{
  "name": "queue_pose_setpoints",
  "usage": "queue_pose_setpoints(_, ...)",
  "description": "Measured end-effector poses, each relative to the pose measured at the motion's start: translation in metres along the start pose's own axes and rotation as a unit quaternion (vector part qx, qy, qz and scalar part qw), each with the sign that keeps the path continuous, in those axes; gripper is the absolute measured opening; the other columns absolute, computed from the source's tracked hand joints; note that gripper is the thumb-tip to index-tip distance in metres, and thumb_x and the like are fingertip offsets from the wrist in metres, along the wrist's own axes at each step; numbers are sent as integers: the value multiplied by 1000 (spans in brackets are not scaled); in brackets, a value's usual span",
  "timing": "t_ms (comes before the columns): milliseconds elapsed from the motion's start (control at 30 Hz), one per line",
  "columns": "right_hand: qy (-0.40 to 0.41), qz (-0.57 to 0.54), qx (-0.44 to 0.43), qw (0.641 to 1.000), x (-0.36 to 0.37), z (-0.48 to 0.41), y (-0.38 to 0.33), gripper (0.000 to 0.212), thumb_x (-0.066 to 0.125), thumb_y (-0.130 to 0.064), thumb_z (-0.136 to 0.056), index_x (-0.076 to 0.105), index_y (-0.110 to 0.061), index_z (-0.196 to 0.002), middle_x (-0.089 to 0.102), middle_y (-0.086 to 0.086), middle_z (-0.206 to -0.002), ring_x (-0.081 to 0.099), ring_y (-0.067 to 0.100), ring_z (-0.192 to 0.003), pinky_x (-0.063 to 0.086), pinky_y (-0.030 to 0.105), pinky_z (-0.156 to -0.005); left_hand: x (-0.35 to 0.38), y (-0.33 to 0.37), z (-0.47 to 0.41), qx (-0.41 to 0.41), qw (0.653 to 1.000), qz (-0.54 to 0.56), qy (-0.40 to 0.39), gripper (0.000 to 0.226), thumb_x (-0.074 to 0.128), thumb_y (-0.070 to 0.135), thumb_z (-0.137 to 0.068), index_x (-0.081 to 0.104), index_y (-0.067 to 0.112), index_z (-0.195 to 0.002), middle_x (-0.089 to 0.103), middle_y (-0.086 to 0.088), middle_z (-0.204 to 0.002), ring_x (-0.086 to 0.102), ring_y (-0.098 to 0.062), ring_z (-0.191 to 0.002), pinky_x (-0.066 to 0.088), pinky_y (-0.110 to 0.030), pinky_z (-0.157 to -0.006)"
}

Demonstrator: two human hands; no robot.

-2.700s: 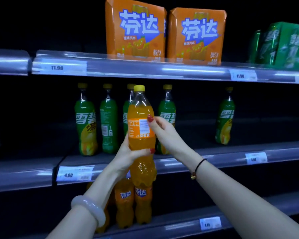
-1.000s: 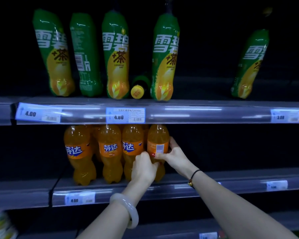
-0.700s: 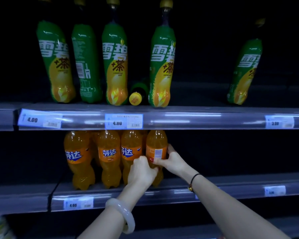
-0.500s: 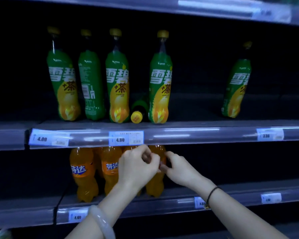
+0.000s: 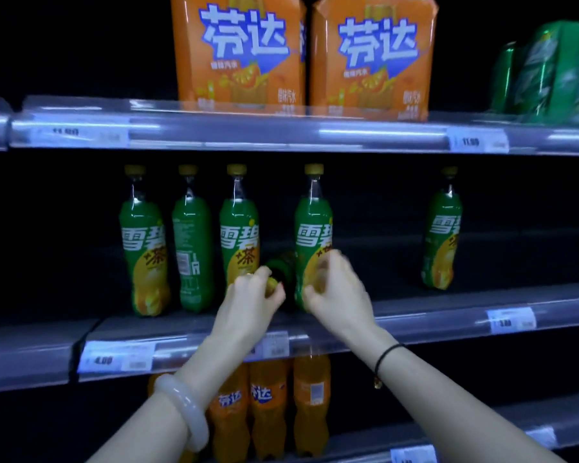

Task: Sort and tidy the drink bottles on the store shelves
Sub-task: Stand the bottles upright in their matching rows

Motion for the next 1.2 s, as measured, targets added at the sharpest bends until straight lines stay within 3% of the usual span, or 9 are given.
queue_pose_setpoints(100, 18, -49, 94, 994, -1, -20, 11, 68, 75, -42, -72, 39, -8, -119, 51, 12, -117, 53, 32, -109, 47, 44, -91, -13, 13, -17, 41, 998, 30, 44, 27, 57, 36, -88, 61, 12, -101, 65, -10, -81, 61, -32, -80, 51, -38, -69)
queue_pose_setpoints(233, -52, -186, 120, 974, 11, -35, 24, 56, 80, -21, -71, 40, -17, -109, 62, -3, -94, 63, 17, -88, 48, 26, -74, -29, 28, -44, 44, 995, 54, 77, 31, 52, 40, -88, 63, 11, -82, 67, -12, -66, 65, -31, -68, 53, -39, -70)
queue_pose_setpoints(367, -50, -287, 138, 947, 6, -46, 47, 63, 82, -6, -66, 44, -12, -117, 66, 2, -98, 66, 15, -89, 55, 25, -74, -44, 45, -73, 43, 991, 40, 123, 38, 52, 43, -84, 65, 9, -71, 66, -14, -66, 62, -37, -72, 49, -36, -70)
queue_pose_setpoints(500, -84, -370, 131, 916, 9, -55, 47, 71, 87, -8, -60, 48, -10, -120, 69, 3, -102, 69, 12, -88, 55, 20, -69, -51, 60, -98, -14, 988, 91, 127, 42, 57, 44, -78, 65, 8, -57, 62, -9, -52, 63, -33, -66, 49, -31, -64)
queue_pose_setpoints(633, -56, -396, 128, 908, 13, -60, 44, 64, 88, -9, -58, 52, -17, -111, 71, 1, -96, 71, 7, -78, 55, 18, -62, -55, 53, -119, -89, 972, 168, 135, 44, 65, 50, -72, 63, 6, -71, 68, -13, -71, 65, -34, -77, 54, -35, -77)
queue_pose_setpoints(767, -99, -439, 133, 883, 13, -62, 48, 69, 89, -9, -57, 52, -20, -116, 73, 3, -100, 72, 17, -89, 57, 30, -73, -57, 52, -131, -160, 953, 207, 152, 43, 71, 50, -67, 55, 11, -58, 58, 5, -45, 65, -27, -66, 41, -22, -55)
queue_pose_setpoints(933, -107, -430, 128, 887, 13, -62, 45, 71, 89, -9, -58, 51, -21, -117, 72, 3, -104, 70, 19, -93, 57, 34, -80, -44, 54, -144, -199, 964, 161, 71, 60, 66, 60, -71, 62, 9, -103, 68, -10, -107, 63, -33, -102, 45, -30, -71)
queue_pose_setpoints(1033, -84, -444, 136, 881, 13, -61, 45, 70, 86, -5, -61, 49, -15, -119, 70, 8, -106, 70, 21, -95, 57, 34, -78, -31, 60, -141, -118, 989, 87, 9, 60, 69, 54, -73, 59, 12, -114, 60, -12, -121, 55, -33, -114, 46, -33, -82)
queue_pose_setpoints(1200, -84, -469, 153, 866, 8, -62, 51, 56, 74, 5, -69, 49, -17, -113, 67, 11, -104, 67, 25, -94, 54, 34, -75, -18, 69, -131, -38, 988, 140, -52, 42, 59, 40, -86, 55, 13, -119, 56, -14, -127, 49, -33, -120, 40, -32, -94)
Point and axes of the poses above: each hand's wrist, its own z-axis away from the middle knuckle, its own x-axis out of the palm, y = z × x, the point moved 2 cm from there along -z, towards the middle knuckle
